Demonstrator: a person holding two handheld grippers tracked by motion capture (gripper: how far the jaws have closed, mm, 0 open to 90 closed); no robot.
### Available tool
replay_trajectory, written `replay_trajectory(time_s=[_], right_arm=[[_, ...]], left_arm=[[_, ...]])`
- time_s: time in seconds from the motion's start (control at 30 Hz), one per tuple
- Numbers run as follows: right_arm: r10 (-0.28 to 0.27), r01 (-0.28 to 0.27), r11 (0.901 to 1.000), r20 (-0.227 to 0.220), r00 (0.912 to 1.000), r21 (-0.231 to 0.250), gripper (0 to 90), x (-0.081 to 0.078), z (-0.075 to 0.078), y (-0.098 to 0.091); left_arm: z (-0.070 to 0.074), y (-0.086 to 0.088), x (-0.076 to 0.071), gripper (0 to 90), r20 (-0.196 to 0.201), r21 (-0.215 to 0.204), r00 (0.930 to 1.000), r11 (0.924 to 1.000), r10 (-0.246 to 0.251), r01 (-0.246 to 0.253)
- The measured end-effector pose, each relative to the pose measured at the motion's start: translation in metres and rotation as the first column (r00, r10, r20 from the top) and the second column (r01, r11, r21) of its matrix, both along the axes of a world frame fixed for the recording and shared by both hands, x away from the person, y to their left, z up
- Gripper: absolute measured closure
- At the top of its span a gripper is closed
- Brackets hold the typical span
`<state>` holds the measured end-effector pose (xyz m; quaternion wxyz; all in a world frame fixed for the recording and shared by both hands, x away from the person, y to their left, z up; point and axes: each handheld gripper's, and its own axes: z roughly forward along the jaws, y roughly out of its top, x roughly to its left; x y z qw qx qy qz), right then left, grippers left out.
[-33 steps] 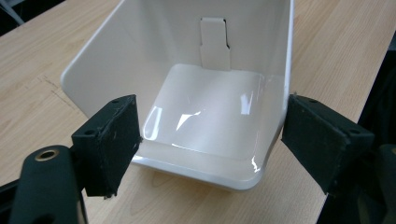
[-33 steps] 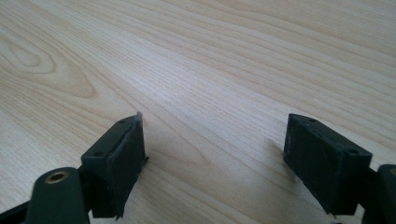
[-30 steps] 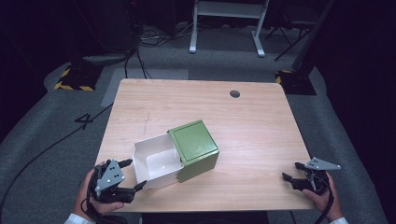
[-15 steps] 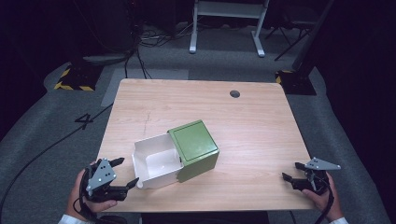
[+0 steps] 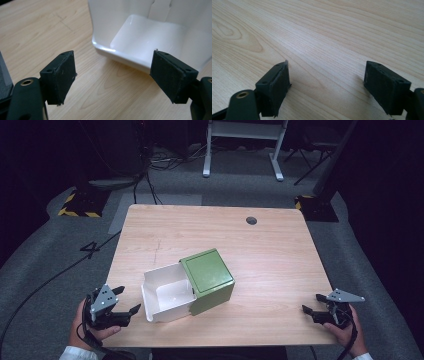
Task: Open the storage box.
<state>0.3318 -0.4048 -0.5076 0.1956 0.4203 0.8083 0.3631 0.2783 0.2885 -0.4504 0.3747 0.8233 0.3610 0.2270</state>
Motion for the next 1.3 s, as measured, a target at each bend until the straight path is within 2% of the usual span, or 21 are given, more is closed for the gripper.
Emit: replay_trajectory(time_s=[0.07,0.1,0.3,0.33,0.37,0.4,0.43,0.6,0.7,0.73,0.77,0.8,0.83,1.3], right_arm=[[0.0,0.0,1.0,0.0,1.0,0.0,20.8,0.0,0.0,0.0],[0.0,0.0,1.0,0.0,1.0,0.0,20.8,0.0,0.0,0.0],[0.001,-0.001,1.0,0.0,1.0,0.001,20.9,0.0,0.0,0.0],[0.001,-0.001,1.0,0.0,1.0,0.001,20.9,0.0,0.0,0.0],[0.002,-0.002,1.0,-0.001,1.0,0.001,21.0,0.0,0.0,0.0],[0.003,-0.003,1.0,0.0,1.0,0.001,21.0,0.0,0.0,0.0],[0.003,-0.003,1.0,0.0,1.0,0.001,21.1,0.0,0.0,0.0],[0.006,-0.006,1.0,0.0,1.0,0.002,21.0,0.0,0.0,0.0],[0.009,-0.009,1.0,0.0,1.0,0.0,21.0,0.0,0.0,0.0],[0.009,-0.009,1.0,0.0,1.0,0.001,21.0,0.0,0.0,0.0],[0.01,-0.01,1.0,0.001,1.0,0.0,21.1,0.0,0.0,0.0],[0.01,-0.01,0.9999,0.001,0.9999,0.0,21.1,0.0,0.0,0.0],[0.011,-0.011,0.9999,0.001,0.9999,0.0,21.2,0.0,0.0,0.0],[0.013,-0.013,0.9999,0.001,0.9999,0.0,21.2,0.0,0.0,0.0]], left_arm=[[-0.003,0.002,0.002,20.7,-0.006,-0.008,0.9999,0.9999,0.012,-0.012],[-0.009,0.005,0.007,20.7,-0.025,-0.002,0.9994,0.9997,0.024,-0.024],[-0.024,0.009,0.016,21.4,-0.067,-0.01,0.9963,0.9984,0.055,-0.055],[-0.027,0.009,0.017,21.4,-0.053,0.021,0.9964,0.9976,0.067,-0.066],[-0.035,0.007,0.018,24.3,-0.05,0.088,0.994,0.9918,0.097,-0.092],[-0.038,0.008,0.02,24.2,-0.069,0.084,0.9929,0.9922,0.097,-0.091],[-0.041,0.008,0.02,23.7,-0.085,0.057,0.9922,0.9945,0.092,-0.087],[-0.046,0.007,0.023,21.4,-0.104,0.053,0.9906,0.995,0.089,-0.084],[-0.055,0.01,0.027,20.4,-0.153,0.025,0.9833,0.9951,0.099,-0.096],[-0.057,0.012,0.027,19.3,-0.161,0.0,0.9815,0.9944,0.105,-0.106],[-0.057,0.014,0.028,19.0,-0.165,-0.001,0.9802,0.9939,0.109,-0.111],[-0.057,0.014,0.028,18.6,-0.165,-0.001,0.9802,0.9939,0.109,-0.111],[-0.057,0.015,0.028,18.2,-0.173,-0.007,0.9757,0.9904,0.135,-0.138],[-0.057,0.014,0.028,18.0,-0.168,-0.003,0.9744,0.9884,0.149,-0.152]])
